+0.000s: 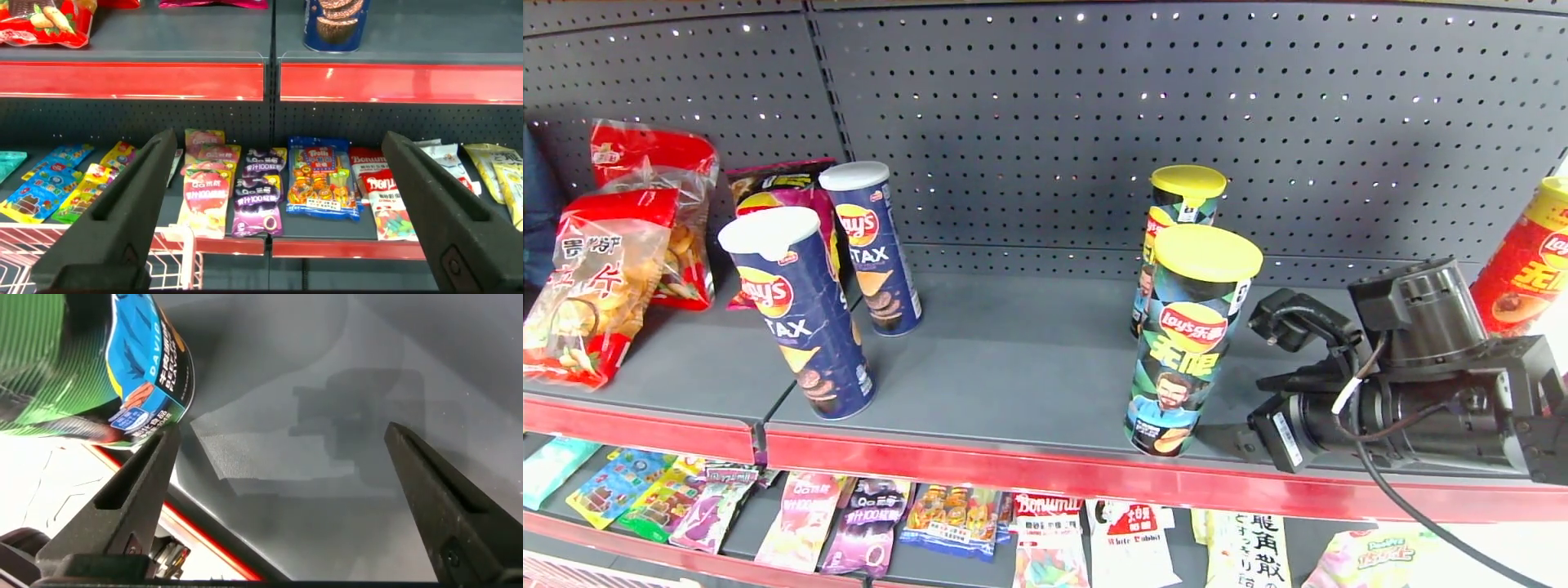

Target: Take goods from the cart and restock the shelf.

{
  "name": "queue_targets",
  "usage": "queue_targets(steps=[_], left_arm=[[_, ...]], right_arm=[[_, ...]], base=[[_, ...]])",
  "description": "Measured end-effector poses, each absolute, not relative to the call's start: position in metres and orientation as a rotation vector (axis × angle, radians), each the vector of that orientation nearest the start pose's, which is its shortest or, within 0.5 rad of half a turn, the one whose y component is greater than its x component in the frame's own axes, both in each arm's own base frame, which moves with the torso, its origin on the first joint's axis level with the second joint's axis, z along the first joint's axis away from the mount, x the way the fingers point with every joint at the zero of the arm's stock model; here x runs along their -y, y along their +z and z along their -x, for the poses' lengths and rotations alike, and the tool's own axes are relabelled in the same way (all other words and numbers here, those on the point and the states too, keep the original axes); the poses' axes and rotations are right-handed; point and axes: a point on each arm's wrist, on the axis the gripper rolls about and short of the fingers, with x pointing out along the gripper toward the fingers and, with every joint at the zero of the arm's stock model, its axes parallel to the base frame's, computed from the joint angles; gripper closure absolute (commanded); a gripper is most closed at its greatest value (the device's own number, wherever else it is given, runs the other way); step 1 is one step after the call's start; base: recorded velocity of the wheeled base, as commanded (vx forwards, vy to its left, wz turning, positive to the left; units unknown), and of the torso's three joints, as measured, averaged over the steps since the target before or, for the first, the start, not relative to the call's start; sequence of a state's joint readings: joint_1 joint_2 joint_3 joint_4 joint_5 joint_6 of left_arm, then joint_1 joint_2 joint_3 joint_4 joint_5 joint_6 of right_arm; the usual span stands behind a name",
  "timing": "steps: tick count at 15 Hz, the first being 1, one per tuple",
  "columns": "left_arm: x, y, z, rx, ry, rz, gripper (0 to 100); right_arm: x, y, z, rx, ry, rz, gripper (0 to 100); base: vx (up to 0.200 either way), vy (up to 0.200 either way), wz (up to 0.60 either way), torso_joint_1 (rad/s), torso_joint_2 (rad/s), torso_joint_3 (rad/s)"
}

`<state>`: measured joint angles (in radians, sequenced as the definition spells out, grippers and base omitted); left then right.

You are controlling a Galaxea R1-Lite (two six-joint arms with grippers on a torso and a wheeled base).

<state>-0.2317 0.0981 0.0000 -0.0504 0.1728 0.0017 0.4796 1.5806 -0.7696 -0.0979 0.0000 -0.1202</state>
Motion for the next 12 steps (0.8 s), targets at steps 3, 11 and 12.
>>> queue_targets(steps=[3,11,12], left_arm=[[-0.007,0.082,0.014,-0.047,-0.059,-0.011,0],[-0.006,0.082,0.014,-0.050,-0.097,-0.005,0],[-0.006,0.082,0.014,-0.051,-0.115,-0.005,0]], right_arm=[[-0.115,0.157,-0.223,-0.678,0.489,0.287,0],[-0.067,0.192,-0.132,-0.437,0.428,0.250,0],[-0.055,0.193,-0.112,-0.386,0.395,0.249,0]], base=[[0.000,0.000,0.00,0.000,0.00,0.000],[0.000,0.000,0.00,0.000,0.00,0.000],[0.000,0.000,0.00,0.000,0.00,0.000]])
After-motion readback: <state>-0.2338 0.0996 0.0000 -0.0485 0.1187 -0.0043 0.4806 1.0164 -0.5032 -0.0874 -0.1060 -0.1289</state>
